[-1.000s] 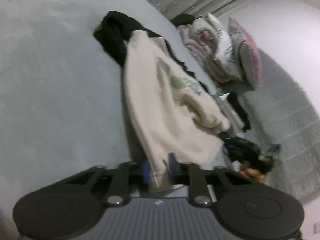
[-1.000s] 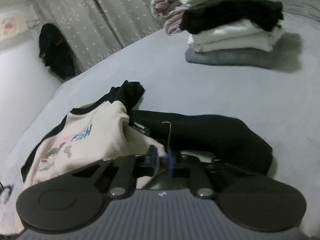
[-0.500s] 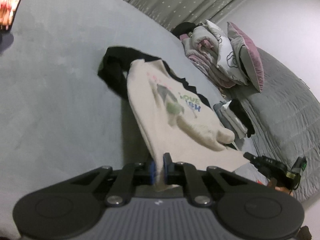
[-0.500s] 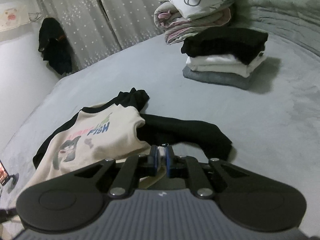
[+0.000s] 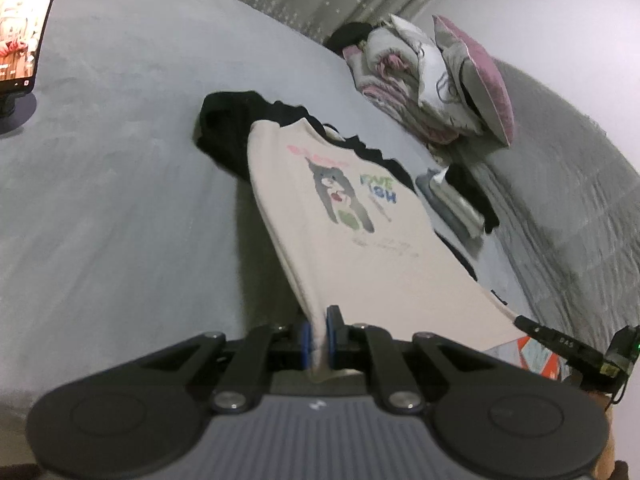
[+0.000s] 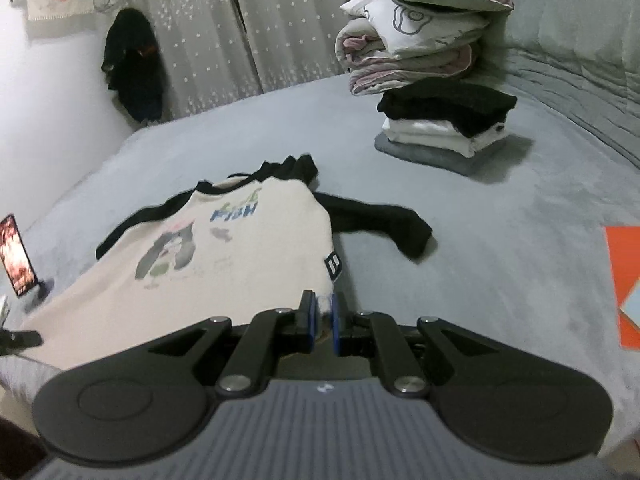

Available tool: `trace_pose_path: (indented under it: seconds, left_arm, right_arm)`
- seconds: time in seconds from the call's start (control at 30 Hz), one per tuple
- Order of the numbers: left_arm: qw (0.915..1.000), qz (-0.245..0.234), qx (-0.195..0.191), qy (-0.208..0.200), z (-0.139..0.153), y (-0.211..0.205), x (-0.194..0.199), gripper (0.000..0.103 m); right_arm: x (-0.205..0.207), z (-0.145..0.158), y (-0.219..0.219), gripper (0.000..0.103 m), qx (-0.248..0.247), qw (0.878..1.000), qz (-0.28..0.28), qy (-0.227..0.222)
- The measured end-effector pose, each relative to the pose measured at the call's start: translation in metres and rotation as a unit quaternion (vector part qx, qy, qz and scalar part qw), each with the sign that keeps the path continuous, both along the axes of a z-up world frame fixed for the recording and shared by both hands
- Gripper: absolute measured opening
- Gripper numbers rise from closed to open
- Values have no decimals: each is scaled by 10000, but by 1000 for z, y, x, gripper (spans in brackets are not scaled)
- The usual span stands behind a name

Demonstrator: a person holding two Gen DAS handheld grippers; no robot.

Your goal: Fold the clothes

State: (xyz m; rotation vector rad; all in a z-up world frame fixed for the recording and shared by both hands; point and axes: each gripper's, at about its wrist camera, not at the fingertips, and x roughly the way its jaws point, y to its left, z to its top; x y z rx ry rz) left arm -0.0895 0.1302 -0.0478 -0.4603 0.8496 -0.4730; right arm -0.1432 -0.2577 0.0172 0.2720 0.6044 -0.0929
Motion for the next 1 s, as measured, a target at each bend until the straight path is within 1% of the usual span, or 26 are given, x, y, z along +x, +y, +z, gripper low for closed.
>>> trace_pose_path:
  seconds: [0.1, 0.2, 0.4, 0.47, 0.53, 0.57, 0.63, 0.7, 0.77, 0.8, 0.83, 0.87, 0.9, 0.93, 0.97, 1.0]
  left_arm:
    - [9999, -92, 106, 26, -3, 1, -3, 8]
    - [9996, -158, 198, 113, -13, 1, -5, 8]
    - [9980, -239, 493, 303, -45, -1, -5, 8]
    - [9985, -222, 445, 249, -53, 1, -6, 8]
    - [9989, -214, 364, 196, -56, 3, -7, 8]
    - [9989, -228, 381, 152, -55, 3, -8, 8]
    - [9987, -262, 439, 57, -54, 2, -10, 8]
    - [9983, -298, 492, -15, -53, 0, -11, 11]
    - [9975, -426, 560, -52, -50, -1, -11, 11]
    - [9969, -513, 595, -61, -48, -1, -10, 13]
    - [9964, -589, 613, -24, -46, -1, -8, 15]
    - [9961, -641, 600, 32, -44, 0, -6, 20]
    - [9959, -689, 582, 91, -41, 2, -4, 30]
    - [9959, -707, 549, 121, -38, 5, -2, 36]
    - [9959, -702, 552, 108, -35, 7, 0, 47]
    - [9960, -694, 562, 88, -32, 8, 2, 52]
  right_arm:
    - [-8, -5, 0, 9, 104, 9999, -34, 95]
    - [-14, -13, 1, 9, 172, 9997, -34, 171]
    - [-9, -43, 10, 9, -146, 9984, -94, 533]
    - [-5, -55, 9, 9, -141, 9974, -128, 689]
    - [-1, -66, 9, 9, -145, 9964, -159, 823]
    - [0, -69, 10, 9, -162, 9961, -165, 849]
    - [1, -69, 14, 9, -246, 9957, -168, 877]
    - [3, -71, 15, 10, -294, 9951, -201, 918]
    - [3, -71, 15, 11, -302, 9949, -255, 924]
    - [3, -71, 15, 13, -299, 9949, -269, 925]
    - [4, -70, 15, 21, -292, 9949, -258, 934]
    - [4, -68, 16, 32, -322, 9946, -270, 950]
    - [5, -66, 15, 41, -319, 9944, -272, 968]
    - [5, -65, 15, 57, -316, 9943, -273, 986]
    - [6, -63, 14, 60, -248, 9946, -259, 975]
    - [7, -61, 14, 60, -189, 9946, -260, 983]
